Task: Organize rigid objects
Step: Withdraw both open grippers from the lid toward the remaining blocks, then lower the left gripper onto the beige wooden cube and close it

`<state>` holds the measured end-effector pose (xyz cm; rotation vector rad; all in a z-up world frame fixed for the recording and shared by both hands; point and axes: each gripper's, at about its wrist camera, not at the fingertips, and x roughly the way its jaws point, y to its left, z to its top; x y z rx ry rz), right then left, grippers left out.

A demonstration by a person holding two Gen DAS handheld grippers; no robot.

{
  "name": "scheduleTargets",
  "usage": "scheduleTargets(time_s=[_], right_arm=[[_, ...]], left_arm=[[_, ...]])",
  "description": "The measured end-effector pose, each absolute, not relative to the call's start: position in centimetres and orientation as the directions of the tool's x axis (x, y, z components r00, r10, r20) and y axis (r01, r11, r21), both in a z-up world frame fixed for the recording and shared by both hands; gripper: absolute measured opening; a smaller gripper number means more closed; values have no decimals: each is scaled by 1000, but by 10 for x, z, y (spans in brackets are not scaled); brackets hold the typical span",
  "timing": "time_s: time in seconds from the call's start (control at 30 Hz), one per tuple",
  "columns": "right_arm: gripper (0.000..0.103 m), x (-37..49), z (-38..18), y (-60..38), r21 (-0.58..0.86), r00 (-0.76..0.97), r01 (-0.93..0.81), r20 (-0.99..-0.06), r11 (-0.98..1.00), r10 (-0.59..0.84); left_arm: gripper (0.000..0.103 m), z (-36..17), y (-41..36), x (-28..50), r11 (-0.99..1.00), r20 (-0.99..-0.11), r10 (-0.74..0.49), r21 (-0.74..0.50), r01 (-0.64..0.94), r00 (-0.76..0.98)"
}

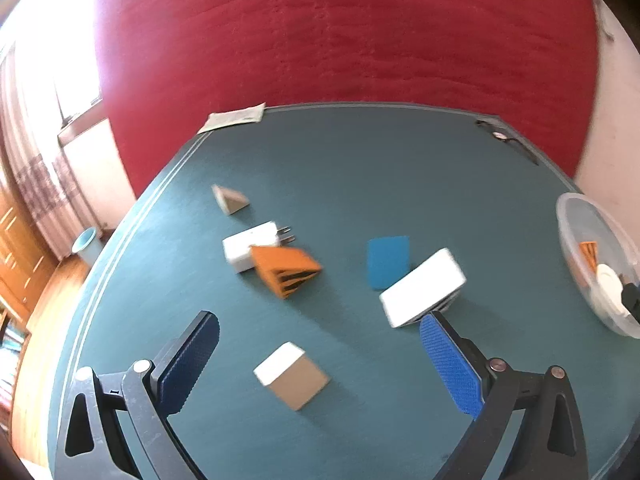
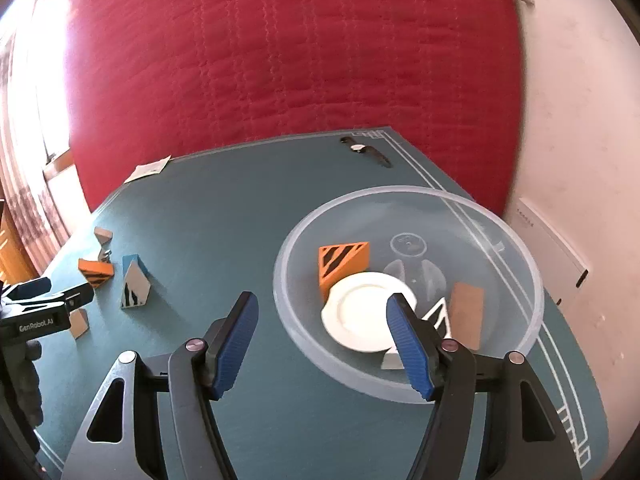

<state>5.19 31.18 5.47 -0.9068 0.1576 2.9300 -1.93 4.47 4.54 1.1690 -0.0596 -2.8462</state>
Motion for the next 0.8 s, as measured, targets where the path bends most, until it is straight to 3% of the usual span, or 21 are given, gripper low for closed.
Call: scheduleTargets(time_s=[0.33,0.8], right_arm=[[68,58,53,286,45,-826,-39,-564,-998,7],[68,63,45,268,15,-815,14,-580,-1000,-20]], left_arm=[[102,31,18,-12,-984,-715,-169,80,161,-679],[102,13,11,-14,-977,-750,-198,96,193,-631]])
